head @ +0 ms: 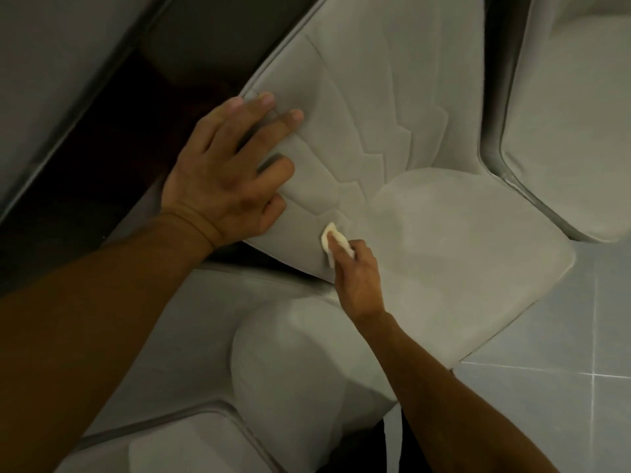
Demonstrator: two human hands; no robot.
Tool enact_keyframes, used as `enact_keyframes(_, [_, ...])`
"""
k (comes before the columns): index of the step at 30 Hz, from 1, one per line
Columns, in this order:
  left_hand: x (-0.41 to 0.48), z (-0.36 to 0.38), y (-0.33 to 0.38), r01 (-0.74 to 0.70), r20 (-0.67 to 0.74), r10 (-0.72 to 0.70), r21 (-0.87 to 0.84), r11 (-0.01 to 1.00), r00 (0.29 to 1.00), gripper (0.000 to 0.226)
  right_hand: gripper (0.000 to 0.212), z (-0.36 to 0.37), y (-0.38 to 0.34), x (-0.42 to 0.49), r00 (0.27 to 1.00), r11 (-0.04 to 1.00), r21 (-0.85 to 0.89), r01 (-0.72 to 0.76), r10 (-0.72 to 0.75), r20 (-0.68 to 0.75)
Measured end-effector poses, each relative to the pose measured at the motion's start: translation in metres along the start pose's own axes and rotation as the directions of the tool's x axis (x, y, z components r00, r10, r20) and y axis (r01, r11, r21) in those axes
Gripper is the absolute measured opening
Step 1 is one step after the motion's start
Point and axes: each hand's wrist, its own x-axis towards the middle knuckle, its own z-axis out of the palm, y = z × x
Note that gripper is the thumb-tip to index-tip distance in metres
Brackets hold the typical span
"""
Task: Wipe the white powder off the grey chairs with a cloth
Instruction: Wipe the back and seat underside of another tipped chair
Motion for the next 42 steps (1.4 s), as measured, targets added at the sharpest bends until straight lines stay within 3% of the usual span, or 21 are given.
enact_keyframes(2, [-0.001, 0.001, 0.001, 0.002, 0.003, -0.002, -0.003, 1.000, 1.000, 0.022, 0.063, 0.009, 0.014, 0.008, 0.994, 0.988, -0.107, -0.107, 0.107, -0.005])
enact_keyframes(5, [0.000, 0.000, -0.001, -0.004, 0.004, 0.004, 0.005, 1.000, 1.000, 0.021, 0.061, 0.000, 0.026, 0.024, 0.955, 0.947, -0.252, -0.201, 0.247, 0.164])
enact_keyframes(7, [0.000, 0.001, -0.001, 0.000, -0.002, 0.000, 0.006, 1.000, 1.000, 0.022, 0.052, -0.006, 0.031, 0.033, 0.931, 0.916, -0.319, -0.243, 0.313, 0.189])
enact_keyframes(9, [0.000, 0.001, -0.001, 0.002, -0.011, -0.002, 0.005, 1.000, 1.000, 0.022, 0.043, -0.005, 0.028, 0.041, 0.948, 0.921, -0.285, -0.267, 0.304, 0.096])
enact_keyframes(12, [-0.001, 0.001, 0.000, 0.003, -0.021, -0.003, 0.004, 1.000, 1.000, 0.022, 0.018, 0.000, 0.015, 0.047, 0.950, 0.960, -0.031, -0.277, 0.269, -0.157])
enact_keyframes(14, [0.000, 0.001, 0.000, -0.001, -0.021, 0.002, 0.011, 1.000, 1.000, 0.022, 0.026, 0.007, 0.013, 0.053, 0.950, 0.970, -0.001, -0.242, 0.237, -0.205])
enact_keyframes(15, [0.000, 0.001, 0.000, -0.004, -0.023, 0.004, 0.012, 1.000, 1.000, 0.022, 0.018, 0.009, 0.011, 0.055, 0.954, 0.963, -0.014, -0.268, 0.264, -0.145])
enact_keyframes(18, [0.000, 0.003, 0.001, -0.007, -0.048, 0.008, 0.017, 1.000, 0.999, 0.020, 0.045, 0.008, 0.027, 0.061, 0.926, 0.922, -0.195, -0.335, 0.361, 0.113])
enact_keyframes(20, [-0.001, 0.003, 0.001, -0.006, -0.069, 0.007, 0.014, 1.000, 0.998, 0.019, 0.045, 0.002, 0.037, 0.064, 0.897, 0.887, -0.222, -0.404, 0.432, 0.093])
enact_keyframes(22, [0.000, 0.003, 0.001, -0.007, -0.071, 0.007, 0.006, 1.000, 0.997, 0.019, 0.045, -0.006, 0.040, 0.070, 0.912, 0.897, -0.186, -0.401, 0.411, 0.014])
enact_keyframes(23, [0.000, 0.002, 0.001, -0.007, -0.069, 0.007, 0.004, 1.000, 0.998, 0.019, 0.043, -0.010, 0.035, 0.073, 0.913, 0.909, -0.089, -0.407, 0.407, -0.021])
enact_keyframes(26, [0.000, 0.002, 0.001, -0.007, -0.066, 0.007, 0.003, 1.000, 0.998, 0.019, 0.008, -0.026, 0.018, 0.086, 0.849, 0.888, 0.213, -0.407, 0.454, -0.271])
enact_keyframes(27, [0.000, 0.003, 0.001, -0.007, -0.067, 0.007, 0.003, 1.000, 0.998, 0.019, 0.025, -0.026, 0.015, 0.090, 0.815, 0.873, 0.282, -0.398, 0.478, -0.327])
enact_keyframes(28, [0.000, 0.003, 0.001, -0.006, -0.067, 0.007, 0.007, 1.000, 0.998, 0.019, 0.032, -0.020, 0.019, 0.095, 0.827, 0.880, 0.302, -0.366, 0.457, -0.328])
enact_keyframes(30, [0.000, 0.002, 0.000, -0.007, -0.058, 0.008, 0.016, 1.000, 0.998, 0.020, 0.020, -0.017, 0.019, 0.100, 0.888, 0.886, 0.245, -0.393, 0.435, -0.147])
enact_keyframes(31, [0.000, 0.002, -0.001, -0.006, -0.051, 0.007, 0.019, 1.000, 0.999, 0.021, 0.024, -0.015, 0.024, 0.098, 0.915, 0.909, 0.114, -0.401, 0.404, -0.005])
enact_keyframes(32, [0.000, 0.002, -0.001, -0.007, -0.044, 0.008, 0.018, 1.000, 0.999, 0.022, 0.033, -0.013, 0.029, 0.094, 0.884, 0.890, -0.015, -0.456, 0.455, 0.105])
enact_keyframes(33, [0.000, 0.003, -0.001, -0.009, -0.039, 0.010, 0.014, 1.000, 0.999, 0.022, 0.037, -0.013, 0.031, 0.089, 0.857, 0.871, -0.072, -0.486, 0.491, 0.156])
enact_keyframes(35, [0.000, 0.003, 0.000, -0.011, -0.033, 0.011, 0.008, 1.000, 0.999, 0.023, 0.036, -0.008, 0.029, 0.077, 0.860, 0.859, 0.064, -0.507, 0.501, 0.097])
enact_keyframes(37, [0.000, 0.002, -0.001, -0.013, -0.031, 0.013, 0.012, 1.000, 0.999, 0.024, 0.037, -0.003, 0.018, 0.068, 0.890, 0.874, 0.285, -0.394, 0.440, -0.118])
enact_keyframes(42, [-0.001, 0.003, -0.001, -0.021, -0.020, 0.021, 0.010, 1.000, 1.000, 0.024, 0.044, -0.030, -0.051, 0.051, 0.867, 0.923, 0.377, 0.072, 0.130, -0.482])
